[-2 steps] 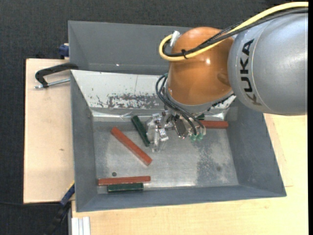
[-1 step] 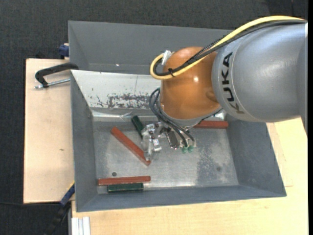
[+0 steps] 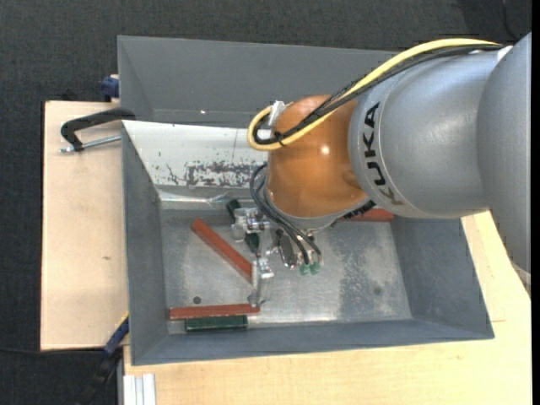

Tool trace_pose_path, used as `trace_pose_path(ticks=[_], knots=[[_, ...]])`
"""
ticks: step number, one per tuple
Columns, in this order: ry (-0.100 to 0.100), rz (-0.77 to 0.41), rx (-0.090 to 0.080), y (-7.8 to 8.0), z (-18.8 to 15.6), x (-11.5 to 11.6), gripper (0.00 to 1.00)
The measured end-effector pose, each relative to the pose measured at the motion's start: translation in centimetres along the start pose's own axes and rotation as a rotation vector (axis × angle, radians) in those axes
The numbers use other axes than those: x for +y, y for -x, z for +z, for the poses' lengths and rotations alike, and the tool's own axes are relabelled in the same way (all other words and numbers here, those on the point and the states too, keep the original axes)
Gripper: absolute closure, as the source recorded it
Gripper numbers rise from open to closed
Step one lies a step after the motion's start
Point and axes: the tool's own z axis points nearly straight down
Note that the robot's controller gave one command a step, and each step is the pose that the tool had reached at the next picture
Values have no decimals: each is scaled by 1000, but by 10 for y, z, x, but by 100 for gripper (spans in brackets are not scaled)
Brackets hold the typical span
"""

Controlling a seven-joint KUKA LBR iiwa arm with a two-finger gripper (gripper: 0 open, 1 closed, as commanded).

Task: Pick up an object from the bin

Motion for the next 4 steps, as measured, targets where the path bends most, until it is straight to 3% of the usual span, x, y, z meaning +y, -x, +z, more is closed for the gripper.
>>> trace_pose_path(ticks=[1,2,3,4], knots=[[0,0,0,0,0,0,0],[2,53,-10,32,30,-7,0],[-1,301,1,30,67,-7,0],[0,147,-2,62,93,2,100]])
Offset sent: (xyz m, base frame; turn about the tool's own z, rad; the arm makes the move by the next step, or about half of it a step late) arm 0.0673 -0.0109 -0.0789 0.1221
